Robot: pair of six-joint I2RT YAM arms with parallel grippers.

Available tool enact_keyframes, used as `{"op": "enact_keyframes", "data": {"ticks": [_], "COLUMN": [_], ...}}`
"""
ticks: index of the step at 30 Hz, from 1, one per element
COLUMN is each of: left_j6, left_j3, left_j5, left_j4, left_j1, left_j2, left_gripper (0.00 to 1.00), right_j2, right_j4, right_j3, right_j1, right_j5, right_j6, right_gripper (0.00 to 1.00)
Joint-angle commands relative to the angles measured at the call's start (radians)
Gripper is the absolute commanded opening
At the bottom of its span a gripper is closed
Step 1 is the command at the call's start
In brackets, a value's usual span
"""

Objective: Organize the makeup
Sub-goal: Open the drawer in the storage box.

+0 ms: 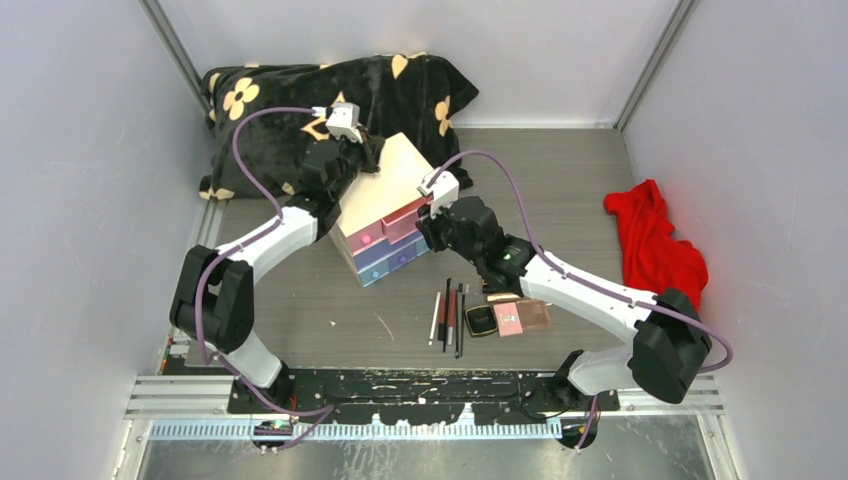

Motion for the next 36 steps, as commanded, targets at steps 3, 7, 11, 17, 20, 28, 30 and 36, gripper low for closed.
{"op": "enact_keyframes", "data": {"ticks": [3,7,11,17,20,28,30,36], "left_j6": [-0.026,-0.026,-0.026,-0.023,-0.023,-0.020,-0.020,-0.017], "left_j3": [-0.117,-0.120,-0.122,-0.122,-0.122,-0.122,-0.122,-0.118], "left_j5": [-0.051,-0.050,-0.049,-0.050,-0.049,-0.048,-0.049,-0.048], "left_j4": [-0.472,-0.472,-0.471,-0.473,-0.473,-0.474,-0.476,-0.479], "left_j1": [0.036,0.035,0.036,0.034,0.035,0.034,0.034,0.034], "left_j2": [0.163,0.159,0.157,0.159,0.158,0.159,0.159,0.160], "left_gripper": [0.00,0.00,0.00,0.00,0.00,0.00,0.00,0.00], "right_j2": [-0.078,-0.100,-0.127,-0.174,-0.199,-0.243,-0.255,-0.285], "right_j4": [-0.069,-0.076,-0.092,-0.121,-0.129,-0.152,-0.154,-0.165], "right_j3": [-0.024,-0.049,-0.069,-0.097,-0.116,-0.160,-0.173,-0.206], "right_j1": [-0.004,-0.004,-0.003,-0.004,-0.003,-0.004,-0.004,-0.004], "right_j5": [0.031,0.039,0.043,0.042,0.078,0.086,0.089,0.098], "right_j6": [0.002,0.006,0.007,0.008,0.011,0.015,0.015,0.021], "right_gripper": [0.03,0.03,0.03,0.03,0.03,0.03,0.03,0.03]}}
